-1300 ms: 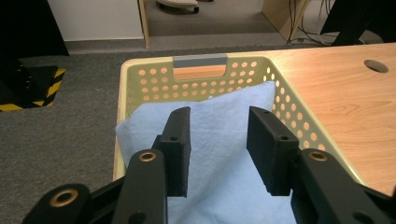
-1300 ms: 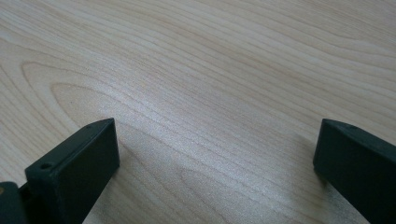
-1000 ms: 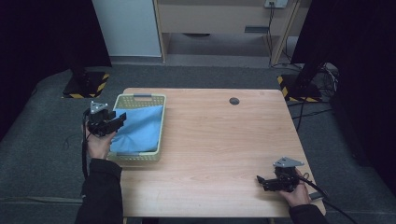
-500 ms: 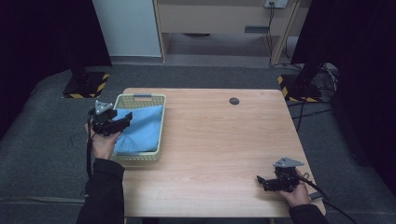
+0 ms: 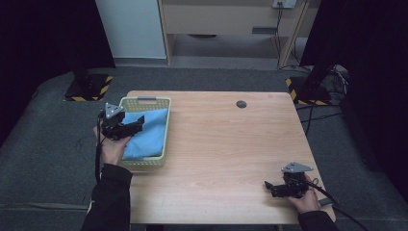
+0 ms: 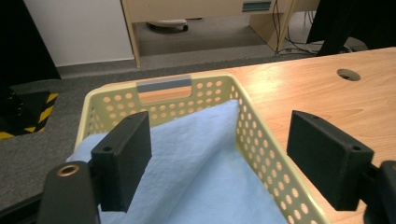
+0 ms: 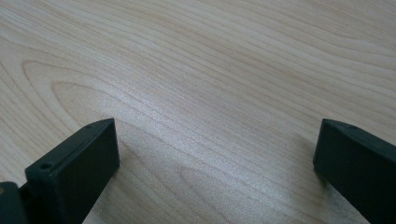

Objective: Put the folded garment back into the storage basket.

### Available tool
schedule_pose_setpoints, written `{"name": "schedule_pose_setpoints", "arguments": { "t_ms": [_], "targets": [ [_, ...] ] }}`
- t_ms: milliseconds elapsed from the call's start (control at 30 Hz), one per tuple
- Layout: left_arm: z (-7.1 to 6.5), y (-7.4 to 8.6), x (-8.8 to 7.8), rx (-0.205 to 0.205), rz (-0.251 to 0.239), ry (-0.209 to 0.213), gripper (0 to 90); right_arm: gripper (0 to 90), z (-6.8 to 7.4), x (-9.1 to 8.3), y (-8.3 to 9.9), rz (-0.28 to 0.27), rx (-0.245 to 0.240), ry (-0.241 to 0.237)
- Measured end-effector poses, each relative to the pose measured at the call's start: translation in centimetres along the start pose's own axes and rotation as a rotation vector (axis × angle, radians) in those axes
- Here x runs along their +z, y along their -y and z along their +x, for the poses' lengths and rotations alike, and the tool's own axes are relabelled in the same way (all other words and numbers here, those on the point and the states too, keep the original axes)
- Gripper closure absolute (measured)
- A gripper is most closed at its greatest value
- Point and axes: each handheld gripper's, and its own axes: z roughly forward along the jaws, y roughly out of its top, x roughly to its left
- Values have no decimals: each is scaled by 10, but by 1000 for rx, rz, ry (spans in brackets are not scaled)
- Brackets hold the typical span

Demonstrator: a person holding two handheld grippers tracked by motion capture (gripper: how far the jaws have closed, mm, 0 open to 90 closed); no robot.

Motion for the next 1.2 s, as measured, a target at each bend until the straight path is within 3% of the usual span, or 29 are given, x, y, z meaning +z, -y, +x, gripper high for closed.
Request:
{"name": "schedule_pose_setpoints", "arguments": {
  "t_ms": [367,667,1200],
  "targets": [
    [-19,-4,1,19,-19,30,151,3,0,0,0,1,-3,-2],
    [-44,-6,2,45,-27,62,121,3,0,0,0,1,1,-2],
    [-92,-5,7,138,-23,139,92,3,0,-1,0,1,1,-3]
  ]
}}
